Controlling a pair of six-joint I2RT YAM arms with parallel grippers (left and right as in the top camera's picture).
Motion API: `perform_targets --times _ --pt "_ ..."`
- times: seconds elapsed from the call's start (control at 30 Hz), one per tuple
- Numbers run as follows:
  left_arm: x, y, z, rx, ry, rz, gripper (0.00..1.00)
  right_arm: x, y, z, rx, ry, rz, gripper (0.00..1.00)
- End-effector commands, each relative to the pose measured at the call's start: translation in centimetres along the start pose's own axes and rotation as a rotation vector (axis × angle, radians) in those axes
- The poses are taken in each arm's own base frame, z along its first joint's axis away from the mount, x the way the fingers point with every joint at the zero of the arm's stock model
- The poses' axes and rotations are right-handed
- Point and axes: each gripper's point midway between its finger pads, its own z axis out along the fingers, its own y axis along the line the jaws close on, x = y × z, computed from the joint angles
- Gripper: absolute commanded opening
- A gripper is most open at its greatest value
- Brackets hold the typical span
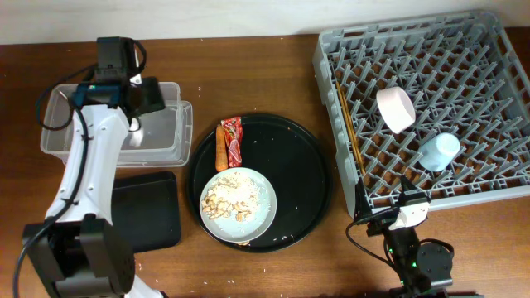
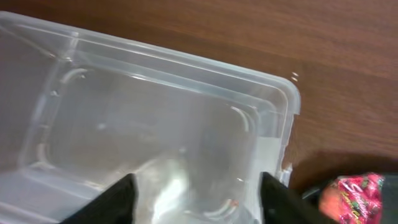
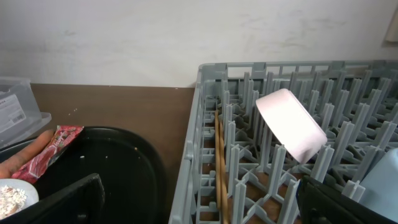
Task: Sort waste into correct bins and load items into the dishwasher rack
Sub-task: 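Grasp the white tissue with the left gripper and drop it in the container, then grasp the red snack wrapper with the left gripper and drop it in the container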
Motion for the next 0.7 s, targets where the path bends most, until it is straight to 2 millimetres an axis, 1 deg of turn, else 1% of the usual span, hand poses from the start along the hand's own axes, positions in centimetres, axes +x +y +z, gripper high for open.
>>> perform_targets --times 0.0,0.03,0.07,0.1,0.13,0.17,0.2,0.23,0.3,0.33,0.37,0.4,0.43,0.47,0.5,0.53,0.57,0.6,0.63,0.67 --pt "1.9 -7.7 -1.4 0.213 0.036 0.167 0.72 0.2 0.0 0.0 -0.002 0.001 -0.003 0.98" --pt "5.0 -11.3 -0.7 0.194 0.101 0.280 0.72 0.2 0.0 0.0 -0.002 0.002 -0.003 0.98" --pt "7.3 -13.9 0.3 0.207 0.150 0.347 0.72 0.2 0.0 0.0 -0.002 0.001 -0.003 0.98" --pt "10.2 -17.2 2.2 0.223 0.203 0.427 0.70 0.2 0.0 0.0 -0.002 0.002 -0.003 0.98" --pt "11.4 -18.1 3.6 0.185 0.214 0.468 0.66 0.2 0.0 0.0 -0.002 0.002 -0.003 0.98" --pt "12.3 -18.3 5.5 0.113 0.214 0.510 0.63 0.2 0.0 0.0 -0.002 0.001 -0.003 0.98" --pt "13.2 -18.6 6.9 0.083 0.224 0.530 0.62 0.2 0.0 0.0 -0.002 0.002 -0.003 0.98" --pt "14.5 -18.6 8.7 0.062 0.259 0.492 0.54 0.2 0.0 0.0 -0.002 0.001 -0.003 0.98" --pt "15.5 -18.5 10.4 0.036 0.280 0.458 0.53 0.2 0.0 0.0 -0.002 0.001 -0.003 0.98" --pt "15.8 -18.6 10.9 0.036 0.285 0.459 0.53 0.2 0.0 0.0 -0.002 0.001 -0.003 0.98" --pt "16.4 -18.5 11.3 0.034 0.301 0.463 0.47 0.2 0.0 0.0 -0.002 0.001 -0.003 0.98" --pt "16.9 -18.7 11.5 0.046 0.317 0.464 0.44 0.2 0.0 0.0 -0.002 0.002 -0.003 0.98" --pt "17.4 -19.3 11.4 0.088 0.335 0.457 0.40 0.2 0.0 0.0 -0.002 0.002 -0.003 0.99" --pt "17.3 -19.8 11.2 0.116 0.338 0.450 0.21 0.2 0.0 0.0 -0.002 0.001 -0.003 0.98" --pt "16.7 -20.1 10.8 0.121 0.327 0.448 0.08 0.2 0.0 0.0 -0.002 0.001 -0.003 0.98" --pt "14.7 -20.9 9.0 0.155 0.293 0.434 0.01 0.2 0.0 0.0 -0.002 0.002 -0.003 0.98" --pt "12.2 -21.2 6.5 0.181 0.259 0.414 0.00 0.2 0.0 0.0 -0.002 0.002 -0.003 0.98" --pt "9.2 -20.9 3.7 0.195 0.206 0.388 0.00 0.2 0.0 0.0 -0.002 0.002 -0.003 0.98" --pt "6.1 -19.9 0.5 0.209 0.141 0.352 0.00 0.2 0.0 0.0 -0.002 0.001 -0.003 0.98" --pt "4.1 -18.0 -1.8 0.199 0.096 0.313 0.00 0.2 0.0 0.0 -0.002 0.001 -0.003 0.98"
